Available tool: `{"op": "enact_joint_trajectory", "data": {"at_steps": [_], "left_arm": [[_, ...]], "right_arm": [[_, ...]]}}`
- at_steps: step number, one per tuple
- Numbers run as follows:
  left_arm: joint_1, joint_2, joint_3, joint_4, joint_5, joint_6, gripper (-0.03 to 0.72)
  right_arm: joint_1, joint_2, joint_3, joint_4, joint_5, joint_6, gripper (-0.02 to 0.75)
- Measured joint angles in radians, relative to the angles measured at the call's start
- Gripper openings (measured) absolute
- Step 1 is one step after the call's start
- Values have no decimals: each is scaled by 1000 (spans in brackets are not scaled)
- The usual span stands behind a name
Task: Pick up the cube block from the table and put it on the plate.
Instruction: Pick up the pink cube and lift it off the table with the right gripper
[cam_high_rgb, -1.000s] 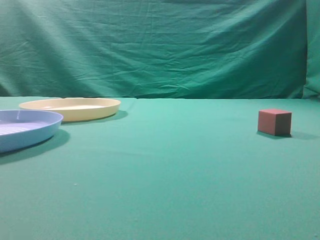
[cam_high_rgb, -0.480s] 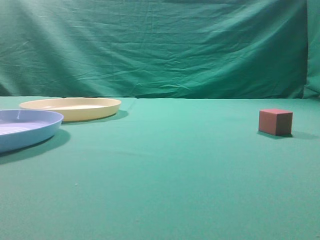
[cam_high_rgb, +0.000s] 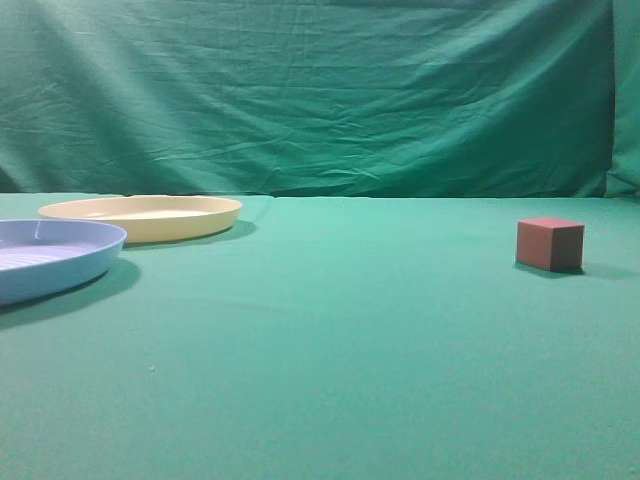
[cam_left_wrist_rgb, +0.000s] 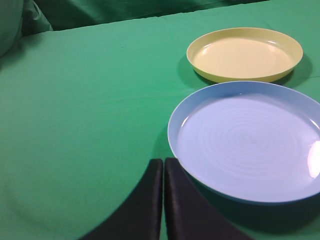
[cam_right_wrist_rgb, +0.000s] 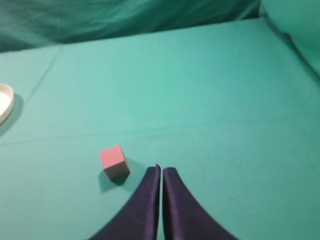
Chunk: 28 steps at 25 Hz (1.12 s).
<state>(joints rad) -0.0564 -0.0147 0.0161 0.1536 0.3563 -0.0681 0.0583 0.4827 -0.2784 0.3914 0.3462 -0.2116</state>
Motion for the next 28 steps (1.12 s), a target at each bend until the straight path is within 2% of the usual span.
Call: {"op": "enact_joint_trajectory", "data": {"at_steps": [4,7,11,14,17,20,24,25,27,28], "left_arm": [[0,0,0,0,0,0,0],[0,0,0,0,0,0,0],[0,0,0,0,0,0,0],[0,0,0,0,0,0,0],[0,0,0,0,0,0,0],[0,0,0,0,0,0,0],[0,0,0,0,0,0,0],[0,0,0,0,0,0,0],[0,0,0,0,0,0,0],[0,0,0,0,0,0,0]], "right_arm": [[0,213,-139,21,118,-18,0],[14,357,-239,25,193,-176,0],[138,553,-376,15,236,-305,0],[224,688,-437,-14,190,-321,0],[240,818,-495,-12,169,-326,0],[240,941,-549,-12,169,-326,171],[240,1070,-604,-12,171,-334,526],[240,1096,-614,-12,171,-334,594],[240,1155,-635,-12,169,-336,656],[240,1177,-641,-12,169,-337,645]]}}
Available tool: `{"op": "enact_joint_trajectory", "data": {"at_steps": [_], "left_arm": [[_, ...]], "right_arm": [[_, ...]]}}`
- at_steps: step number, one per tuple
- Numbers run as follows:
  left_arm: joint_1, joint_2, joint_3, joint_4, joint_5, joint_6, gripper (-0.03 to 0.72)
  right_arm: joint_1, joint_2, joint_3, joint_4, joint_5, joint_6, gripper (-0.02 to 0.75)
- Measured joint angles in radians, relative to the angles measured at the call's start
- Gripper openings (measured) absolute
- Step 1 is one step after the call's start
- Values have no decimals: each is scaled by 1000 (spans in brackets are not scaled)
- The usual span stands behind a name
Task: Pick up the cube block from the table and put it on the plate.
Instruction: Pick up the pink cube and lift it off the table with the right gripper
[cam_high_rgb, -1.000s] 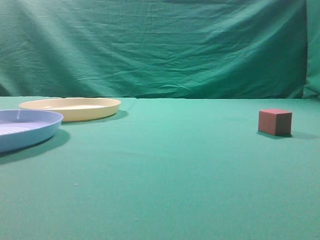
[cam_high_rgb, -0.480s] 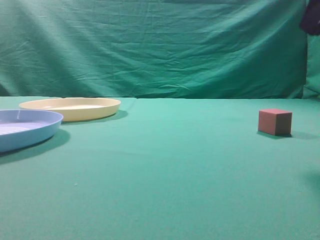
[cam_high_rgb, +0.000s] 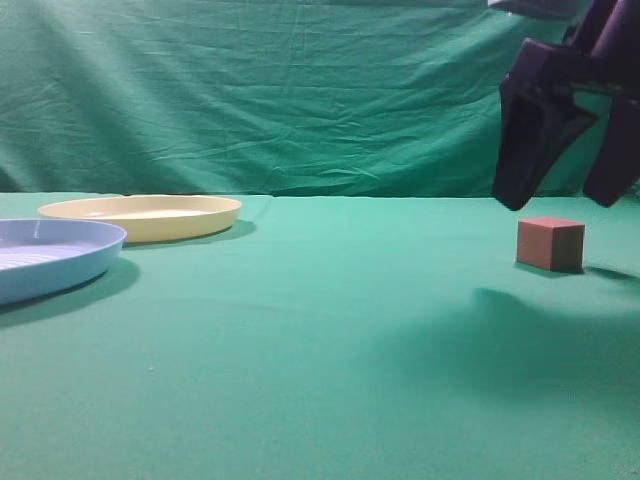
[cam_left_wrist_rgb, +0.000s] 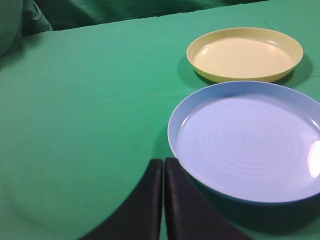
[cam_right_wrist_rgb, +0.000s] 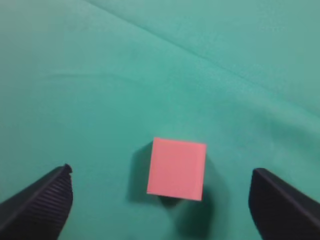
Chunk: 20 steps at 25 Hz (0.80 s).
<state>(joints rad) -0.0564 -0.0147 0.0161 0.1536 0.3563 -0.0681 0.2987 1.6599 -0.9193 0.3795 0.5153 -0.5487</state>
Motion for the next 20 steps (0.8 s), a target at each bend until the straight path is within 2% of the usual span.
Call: {"op": "enact_joint_trajectory", "data": {"at_steps": [3,7,8,9,10,14,20], "left_arm": [[0,0,0,0,0,0,0],[0,0,0,0,0,0,0],[0,0,0,0,0,0,0],[0,0,0,0,0,0,0],[0,0,0,0,0,0,0],[0,0,0,0,0,0,0],[0,0,0,0,0,0,0]], "right_arm": [[0,71,-23,0,-7,-1,645],[0,126,-57,0,-8,-5,447],[0,133,-69,-2,-6,-5,383],[0,135,-85,-2,-1,-6,270],[0,138,-107,-2,10,-6,227],[27,141,-233,-4,63,-7,231],[178,191,-498,-4,3,-9,231]]}}
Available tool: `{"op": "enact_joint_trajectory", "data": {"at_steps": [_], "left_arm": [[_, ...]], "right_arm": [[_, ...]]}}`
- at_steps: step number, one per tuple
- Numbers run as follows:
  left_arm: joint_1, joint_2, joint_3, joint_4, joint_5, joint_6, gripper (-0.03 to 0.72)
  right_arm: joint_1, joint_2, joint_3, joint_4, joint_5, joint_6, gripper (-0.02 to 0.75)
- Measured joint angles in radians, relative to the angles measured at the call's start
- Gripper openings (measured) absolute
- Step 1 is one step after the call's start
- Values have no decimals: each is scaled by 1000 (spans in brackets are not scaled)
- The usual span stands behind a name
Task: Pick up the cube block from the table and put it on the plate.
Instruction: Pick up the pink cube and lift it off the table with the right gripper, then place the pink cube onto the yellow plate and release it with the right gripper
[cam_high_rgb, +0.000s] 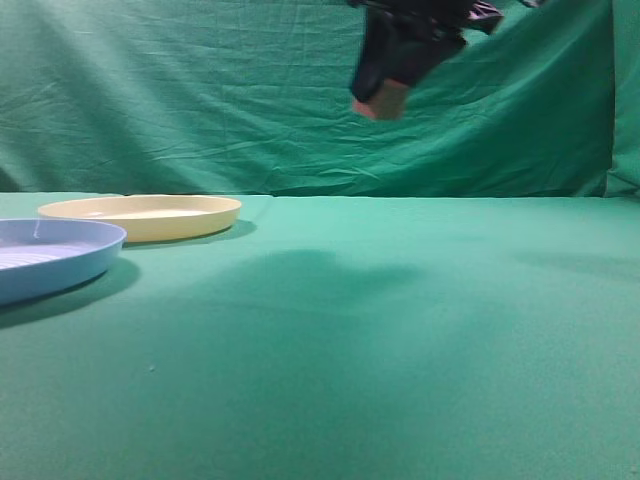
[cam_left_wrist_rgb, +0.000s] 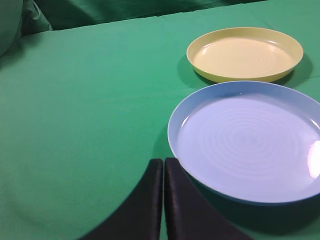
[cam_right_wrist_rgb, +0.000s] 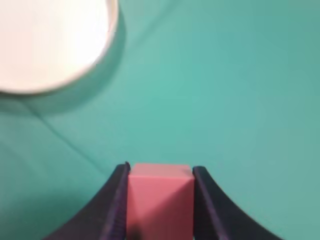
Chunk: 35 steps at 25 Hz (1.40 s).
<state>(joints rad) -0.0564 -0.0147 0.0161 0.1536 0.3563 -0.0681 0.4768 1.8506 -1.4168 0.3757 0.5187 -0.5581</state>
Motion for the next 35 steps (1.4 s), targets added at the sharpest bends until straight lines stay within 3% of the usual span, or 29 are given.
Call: {"op": "enact_joint_trajectory", "data": {"at_steps": [10,16,18,21,22,27,30,33,35], "left_arm": [[0,0,0,0,0,0,0],[0,0,0,0,0,0,0],[0,0,0,0,0,0,0],[0,0,0,0,0,0,0],[0,0,0,0,0,0,0],[0,0,0,0,0,0,0],[0,0,0,0,0,0,0],[0,0,0,0,0,0,0],[0,0,0,0,0,0,0]], "right_arm": [[216,436,-556,2,-2,0,231],[253,599,-659,8,-52,0,231],[256,621,-662,12,-70,0,324],[256,630,-664,12,-90,0,566],[256,630,-665,12,-92,0,611],[252,573,-666,12,3,0,645],[231,479,-666,9,147,11,445],[198,361,-666,-13,313,115,158],[166,291,-668,-32,426,185,55]]}}
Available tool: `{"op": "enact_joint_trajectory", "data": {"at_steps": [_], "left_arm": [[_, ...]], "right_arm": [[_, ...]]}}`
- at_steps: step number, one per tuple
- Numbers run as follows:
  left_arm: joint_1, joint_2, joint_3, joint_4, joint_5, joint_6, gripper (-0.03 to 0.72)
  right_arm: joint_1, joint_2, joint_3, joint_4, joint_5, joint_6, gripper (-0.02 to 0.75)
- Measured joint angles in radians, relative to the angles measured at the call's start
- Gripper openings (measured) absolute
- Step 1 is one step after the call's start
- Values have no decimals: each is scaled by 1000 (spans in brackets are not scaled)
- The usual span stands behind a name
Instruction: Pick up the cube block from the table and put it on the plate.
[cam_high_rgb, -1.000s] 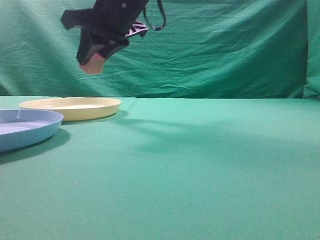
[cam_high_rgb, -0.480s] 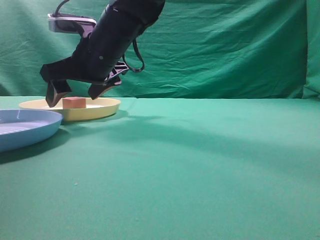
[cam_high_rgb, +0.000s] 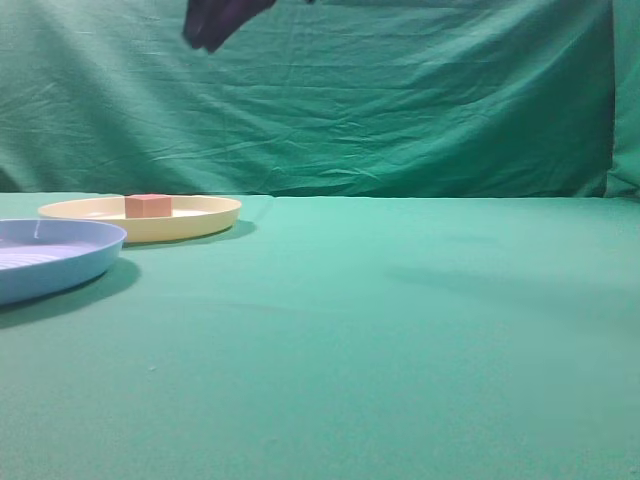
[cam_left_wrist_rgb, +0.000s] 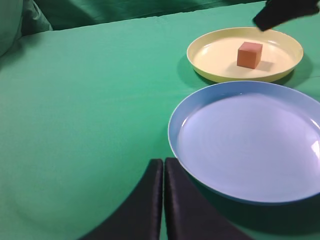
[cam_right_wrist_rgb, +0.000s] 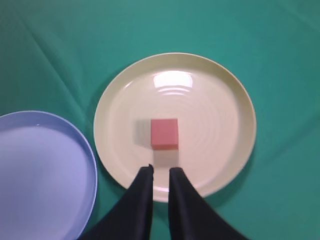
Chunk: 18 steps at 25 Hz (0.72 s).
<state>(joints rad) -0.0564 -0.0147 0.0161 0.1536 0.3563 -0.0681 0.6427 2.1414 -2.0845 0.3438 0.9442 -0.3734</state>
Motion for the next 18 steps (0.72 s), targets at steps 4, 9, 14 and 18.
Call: {"op": "enact_joint_trajectory", "data": {"at_steps": [4,9,14,18], "left_arm": [[0,0,0,0,0,0,0],[0,0,0,0,0,0,0],[0,0,0,0,0,0,0],[0,0,0,0,0,0,0]], "right_arm": [[-72,-135,-2,-28,165,91,0],[-108,-348,71,-110,239,120,0],[-108,-619,334,-132,165,129,0],[-108,-859,613,-119,39,130,0]]}}
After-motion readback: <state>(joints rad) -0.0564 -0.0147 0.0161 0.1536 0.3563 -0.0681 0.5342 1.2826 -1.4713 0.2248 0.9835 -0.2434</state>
